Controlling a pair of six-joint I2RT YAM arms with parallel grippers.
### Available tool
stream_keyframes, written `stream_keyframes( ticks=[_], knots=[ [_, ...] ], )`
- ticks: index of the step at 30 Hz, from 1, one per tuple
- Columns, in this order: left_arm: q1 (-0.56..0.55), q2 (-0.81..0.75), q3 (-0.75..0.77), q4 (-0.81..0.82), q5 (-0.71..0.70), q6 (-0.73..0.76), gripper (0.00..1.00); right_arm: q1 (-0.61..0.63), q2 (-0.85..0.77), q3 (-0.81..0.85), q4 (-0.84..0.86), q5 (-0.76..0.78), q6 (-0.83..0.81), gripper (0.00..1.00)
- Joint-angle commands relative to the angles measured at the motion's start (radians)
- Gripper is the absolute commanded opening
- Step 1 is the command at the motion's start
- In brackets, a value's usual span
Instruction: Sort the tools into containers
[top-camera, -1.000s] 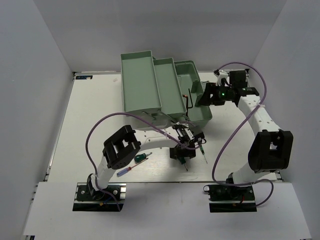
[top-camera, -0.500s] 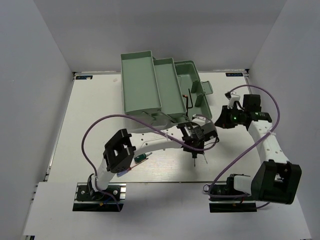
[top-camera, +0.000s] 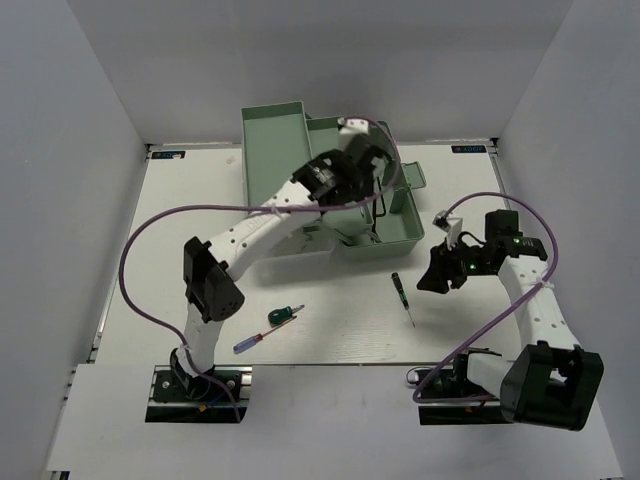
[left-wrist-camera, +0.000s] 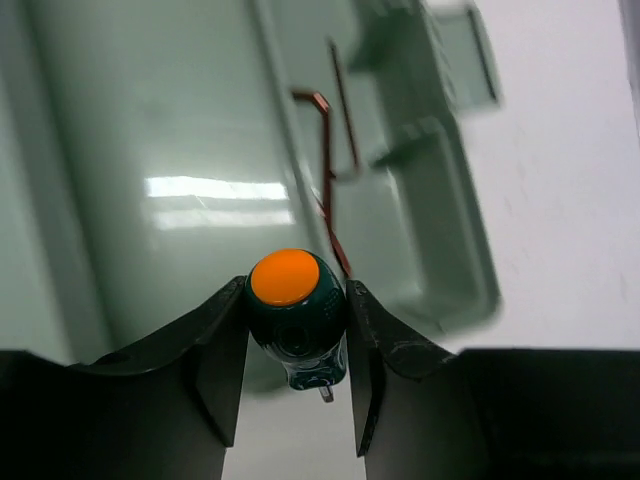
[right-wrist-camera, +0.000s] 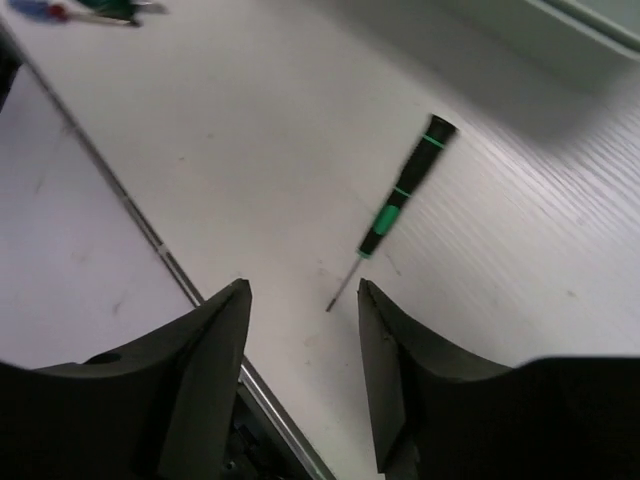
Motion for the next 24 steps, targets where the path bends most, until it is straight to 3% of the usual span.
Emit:
stream_keyframes(
  ticks=[1,3,6,7,10,14,16,19,20,22,23,24],
  knots=[
    [0.081,0.023,0.088,0.061,-0.035,0.117,0.08,0.02,-0.039,0.0,-0.152,-0.191,-0.229,0.52],
    [0.11,0.062,0.155,0.061,-0.014,0.145,0.09,0.038,-0.056,0.003,-0.184,-0.239,-0.312,0.52],
    [0.161,0.139,0.215,0.048,0.033,0.184,0.2,0.08,-0.072,0.017,-0.237,-0.306,-0.416,0.57],
    [0.175,0.15,0.215,0.048,0.053,0.197,0.35,0.083,-0.074,0.022,-0.223,-0.335,-0.432,0.64],
    [0.186,0.15,0.215,0.048,0.073,0.197,0.59,0.201,-0.068,0.023,-0.163,-0.371,-0.45,0.75],
    [0.198,0.101,0.206,0.067,0.083,0.21,0.69,0.327,-0.025,-0.021,0.101,-0.333,-0.415,0.82],
    [0.198,0.057,0.206,0.067,0.083,0.22,0.7,0.426,0.012,-0.015,0.153,-0.296,-0.444,0.83],
    [0.189,-0.061,0.151,0.067,0.072,0.263,0.7,0.547,0.1,0.012,0.2,-0.256,-0.522,0.84],
    [0.178,-0.11,0.114,0.067,0.058,0.273,0.65,0.574,0.119,0.023,0.216,-0.244,-0.527,0.84],
    [0.169,-0.309,-0.076,0.091,0.081,0.283,0.47,0.679,0.168,0.019,0.334,-0.178,-0.515,0.83],
    [0.169,-0.392,-0.163,0.107,0.081,0.268,0.23,0.728,0.181,0.011,0.374,-0.158,-0.507,0.79],
    [0.169,-0.476,-0.255,0.128,0.092,0.257,0.15,0.755,0.191,-0.01,0.511,-0.135,-0.454,0.77]
  ],
)
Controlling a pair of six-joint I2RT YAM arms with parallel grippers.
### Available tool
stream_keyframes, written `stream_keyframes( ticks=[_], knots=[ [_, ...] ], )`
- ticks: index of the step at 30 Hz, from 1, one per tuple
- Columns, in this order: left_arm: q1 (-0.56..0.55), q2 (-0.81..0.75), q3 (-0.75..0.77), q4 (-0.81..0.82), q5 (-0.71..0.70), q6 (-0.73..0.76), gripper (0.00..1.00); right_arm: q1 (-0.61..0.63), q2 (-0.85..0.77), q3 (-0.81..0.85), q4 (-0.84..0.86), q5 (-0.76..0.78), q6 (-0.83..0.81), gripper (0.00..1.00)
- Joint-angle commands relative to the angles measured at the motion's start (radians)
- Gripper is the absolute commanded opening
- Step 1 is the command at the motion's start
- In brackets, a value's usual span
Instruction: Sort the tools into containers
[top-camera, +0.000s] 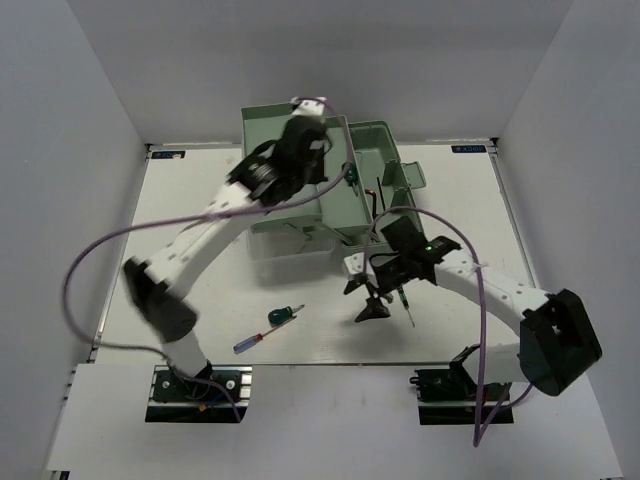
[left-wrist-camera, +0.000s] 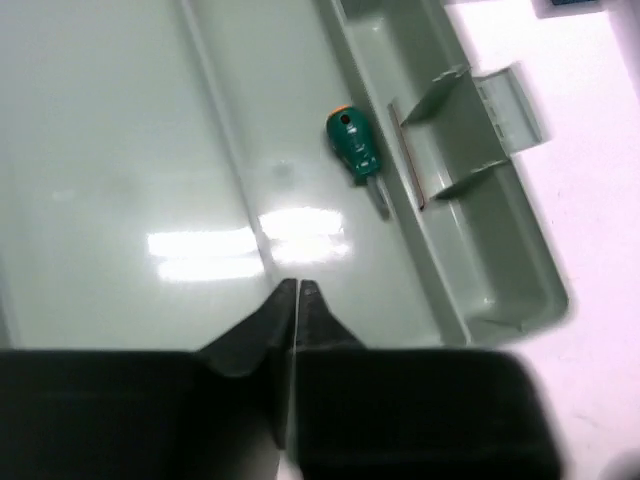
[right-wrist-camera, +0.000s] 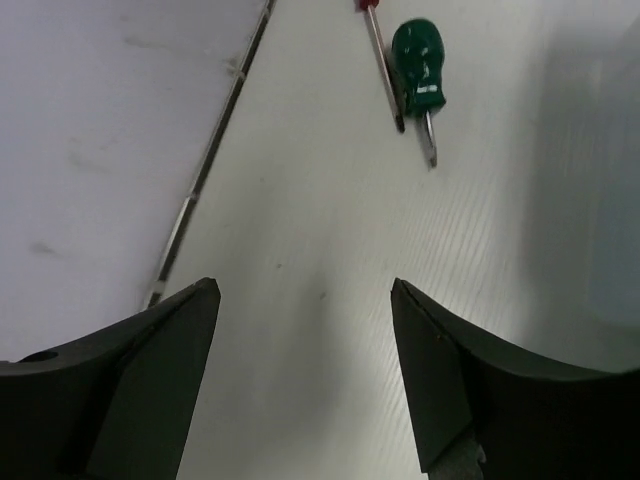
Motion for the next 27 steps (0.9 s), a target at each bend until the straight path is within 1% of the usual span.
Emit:
stream_keyframes(
  ticks=[1,2,3,4,5,6,7,8,9,10,11,12,13,14,16,20,23,27],
  knots=[
    [-0.011,-0.4,-0.316,0.07,0.011,0.002,0.11,0.108,0.042,-0.014,0.303,0.117,0.03,0.75],
    [-0.011,-0.475,-0.383,0.07,0.011,-0.015,0.11,0.176,0.069,-0.021,0.341,0.161,0.07,0.73],
    [-0.011,-0.6,-0.487,0.005,-0.006,-0.062,0.12,0.198,0.096,-0.03,0.448,0.186,0.079,0.7],
    [-0.011,-0.655,-0.532,-0.035,-0.02,-0.088,0.16,0.22,0.109,-0.028,0.478,0.235,0.095,0.7],
    [-0.011,-0.704,-0.572,-0.078,-0.032,-0.122,0.29,0.282,0.136,-0.03,0.545,0.292,0.134,0.7],
    [-0.011,-0.753,-0.612,-0.11,-0.032,-0.153,0.37,0.301,0.164,-0.021,0.568,0.333,0.139,0.7],
    [-0.011,-0.845,-0.697,-0.155,-0.032,-0.203,0.44,0.333,0.185,-0.001,0.599,0.353,0.142,0.7],
    [-0.011,-0.885,-0.772,-0.176,-0.032,-0.238,0.53,0.364,0.246,0.033,0.596,0.404,0.147,0.7],
    [-0.011,-0.922,-0.808,-0.189,-0.023,-0.292,0.56,0.39,0.27,0.071,0.581,0.416,0.148,0.7],
    [-0.011,-0.988,-0.839,-0.204,-0.023,-0.317,0.57,0.399,0.291,0.088,0.579,0.43,0.15,0.7],
    [-0.011,-1.013,-0.888,-0.216,-0.023,-0.344,0.57,0.418,0.346,0.111,0.584,0.461,0.148,0.7],
    [-0.011,-1.031,-0.907,-0.236,-0.023,-0.402,0.58,0.435,0.36,0.134,0.596,0.47,0.15,0.7],
    [-0.011,-1.055,-0.934,-0.277,-0.033,-0.426,0.58,0.442,0.374,0.16,0.595,0.479,0.144,0.7],
    [-0.011,-1.056,-0.945,-0.292,-0.033,-0.441,0.58,0.459,0.424,0.174,0.596,0.511,0.142,0.7],
    [-0.011,-1.07,-0.965,-0.328,-0.023,-0.479,0.58,0.468,0.467,0.221,0.596,0.542,0.142,0.7],
    [-0.011,-1.112,-0.997,-0.354,-0.014,-0.492,0.59,0.473,0.527,0.268,0.573,0.542,0.106,0.7],
    [-0.002,-1.122,-0.997,-0.396,-0.014,-0.503,0.59,0.478,0.557,0.289,0.549,0.522,0.066,0.67],
    [-0.002,-1.157,-0.997,-0.43,-0.014,-0.513,0.59,0.481,0.578,0.334,0.509,0.486,0.082,0.64]
  ],
)
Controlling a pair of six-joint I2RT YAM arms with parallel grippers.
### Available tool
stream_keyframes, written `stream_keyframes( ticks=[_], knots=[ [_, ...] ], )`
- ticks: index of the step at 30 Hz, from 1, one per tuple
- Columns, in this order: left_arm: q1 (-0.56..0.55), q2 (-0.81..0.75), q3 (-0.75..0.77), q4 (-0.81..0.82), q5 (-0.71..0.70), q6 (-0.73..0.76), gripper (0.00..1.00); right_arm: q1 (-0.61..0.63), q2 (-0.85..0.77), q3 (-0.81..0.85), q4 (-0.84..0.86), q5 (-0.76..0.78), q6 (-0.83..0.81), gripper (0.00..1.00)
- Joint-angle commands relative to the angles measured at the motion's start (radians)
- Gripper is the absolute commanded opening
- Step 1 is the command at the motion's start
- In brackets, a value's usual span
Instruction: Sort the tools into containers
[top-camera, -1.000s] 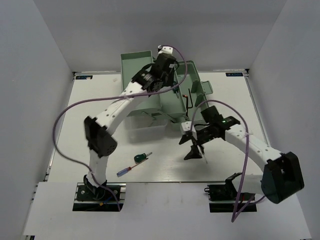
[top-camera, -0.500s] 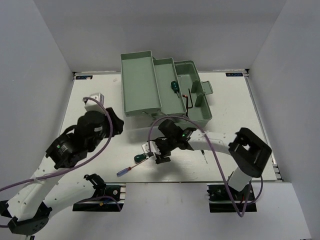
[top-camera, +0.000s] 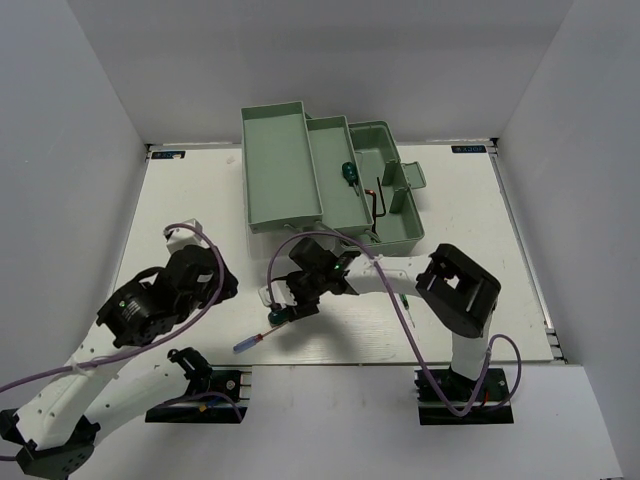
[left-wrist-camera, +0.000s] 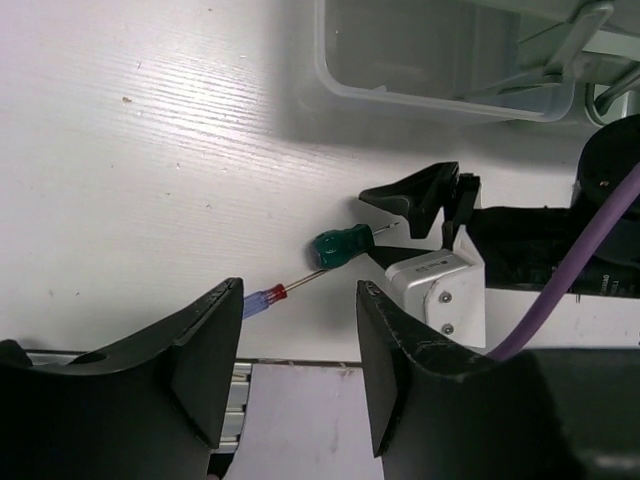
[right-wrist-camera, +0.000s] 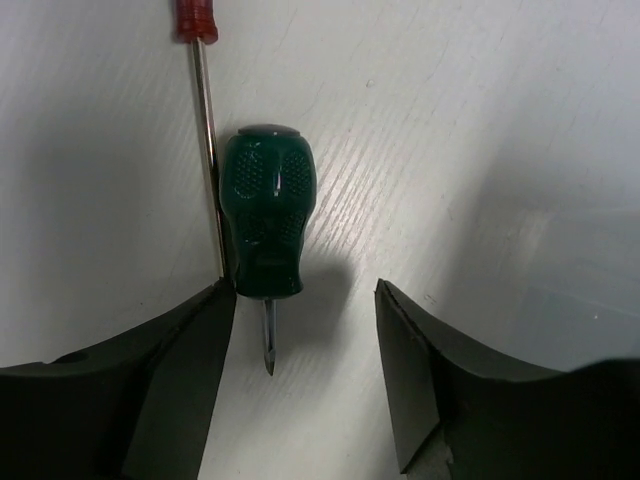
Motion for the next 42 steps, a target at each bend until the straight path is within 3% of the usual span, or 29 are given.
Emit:
stream_keyframes(
  ticks=[1,6,19,22,23,24,27,29,32,37,42],
  knots=[
    [0.005,-0.019,-0.005,-0.057,-0.001,-0.039,0.59,0.013,0.008,0.069,-0.066,-0.054,-0.013,0.62],
    [0.014,-0.054,-0.034,-0.066,0.028,-0.048,0.59,0.018,0.014,0.101,-0.125,-0.097,-0.027,0.6],
    [0.014,-0.034,-0.088,-0.02,0.079,-0.048,0.59,0.045,0.104,0.132,-0.094,-0.013,0.076,0.52],
    [0.003,-0.014,-0.122,0.001,0.112,-0.048,0.59,0.044,0.14,0.171,-0.091,0.009,0.114,0.36],
    [0.003,-0.014,-0.15,0.015,0.122,-0.048,0.59,0.039,0.14,0.176,-0.094,0.002,0.116,0.22],
    [0.003,-0.014,-0.166,0.029,0.134,-0.033,0.58,0.041,0.135,0.181,-0.126,0.001,0.12,0.17],
    [0.003,-0.005,-0.24,0.147,0.217,0.053,0.58,0.028,0.054,0.163,-0.183,-0.054,0.111,0.04],
    [0.003,0.005,-0.292,0.181,0.267,0.079,0.58,0.024,-0.001,0.136,-0.201,-0.079,0.092,0.0],
    [0.003,0.025,-0.321,0.221,0.286,0.09,0.58,0.013,-0.093,0.06,-0.214,-0.077,0.093,0.0],
    [0.003,0.084,-0.297,0.163,0.223,-0.017,0.61,-0.034,-0.219,-0.023,-0.281,-0.074,0.151,0.0],
    [0.003,0.165,-0.306,0.153,0.246,-0.169,0.63,-0.097,-0.533,-0.112,-0.364,-0.041,0.191,0.0]
  ],
)
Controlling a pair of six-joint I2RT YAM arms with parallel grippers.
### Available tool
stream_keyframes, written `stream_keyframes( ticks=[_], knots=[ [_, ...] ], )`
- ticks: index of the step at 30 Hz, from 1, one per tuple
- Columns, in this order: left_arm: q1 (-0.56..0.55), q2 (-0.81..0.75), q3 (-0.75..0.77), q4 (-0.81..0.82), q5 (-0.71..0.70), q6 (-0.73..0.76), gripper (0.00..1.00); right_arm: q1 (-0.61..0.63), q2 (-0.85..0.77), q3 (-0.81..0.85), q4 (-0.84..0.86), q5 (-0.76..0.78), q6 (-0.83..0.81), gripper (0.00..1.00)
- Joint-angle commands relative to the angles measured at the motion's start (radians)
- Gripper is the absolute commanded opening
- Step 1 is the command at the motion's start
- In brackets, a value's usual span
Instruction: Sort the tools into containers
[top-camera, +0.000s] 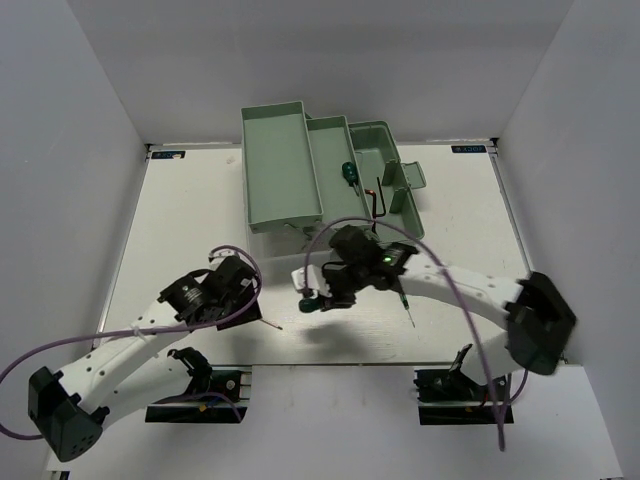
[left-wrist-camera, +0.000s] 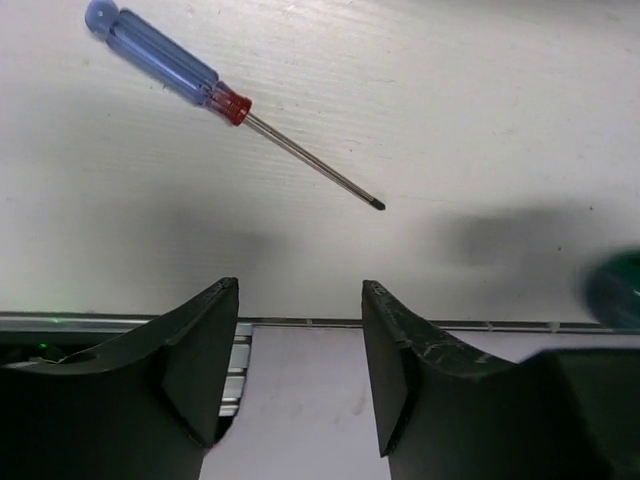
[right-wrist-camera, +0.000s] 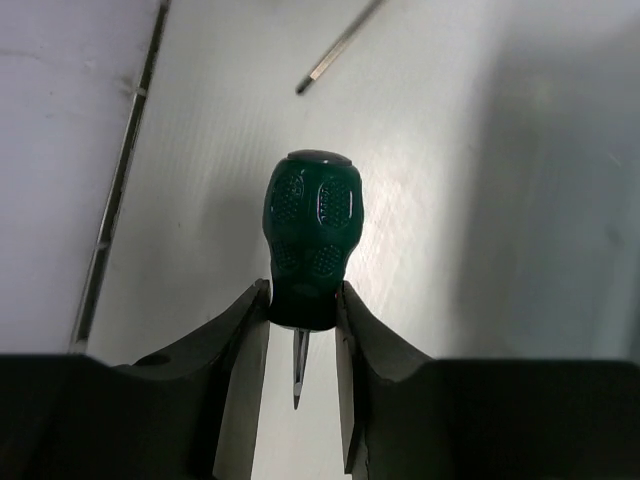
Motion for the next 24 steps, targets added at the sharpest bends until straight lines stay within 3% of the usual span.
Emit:
stream_keyframes(
  ticks=[1,3,6,10,17,18,22,23,24],
  knots=[
    [-0.003,0.048,0.019,0.0,0.016,-0.148,0.63,-0.039,-0.207,-0.038,-0.076,0.036,0.064,0.0],
    [-0.003,0.093,-0.007,0.047,0.04,-0.234,0.63,-0.07,-0.267,-0.047,-0.104,0.066,0.108,0.0],
    [-0.003,0.145,-0.018,0.06,0.05,-0.348,0.64,-0.134,-0.448,-0.041,-0.098,0.245,0.157,0.0],
    [0.01,0.177,-0.018,0.095,-0.011,-0.409,0.7,-0.21,-0.444,0.005,-0.058,0.414,0.199,0.0],
    [0.02,0.269,0.022,0.095,-0.139,-0.42,0.78,-0.356,-0.095,0.316,-0.039,0.427,0.403,0.0],
    [0.02,0.269,0.008,0.104,-0.139,-0.42,0.78,-0.364,-0.059,0.451,-0.059,0.421,0.418,0.0],
    [0.038,0.269,-0.013,0.113,-0.205,-0.42,0.79,-0.422,0.238,0.69,-0.153,0.346,0.498,0.0],
    [0.038,0.269,-0.013,0.113,-0.205,-0.42,0.79,-0.429,0.305,0.738,-0.246,0.329,0.507,0.09],
    [0.049,0.278,-0.013,0.124,-0.216,-0.42,0.79,-0.432,0.327,0.867,-0.279,0.285,0.525,0.26]
  ],
)
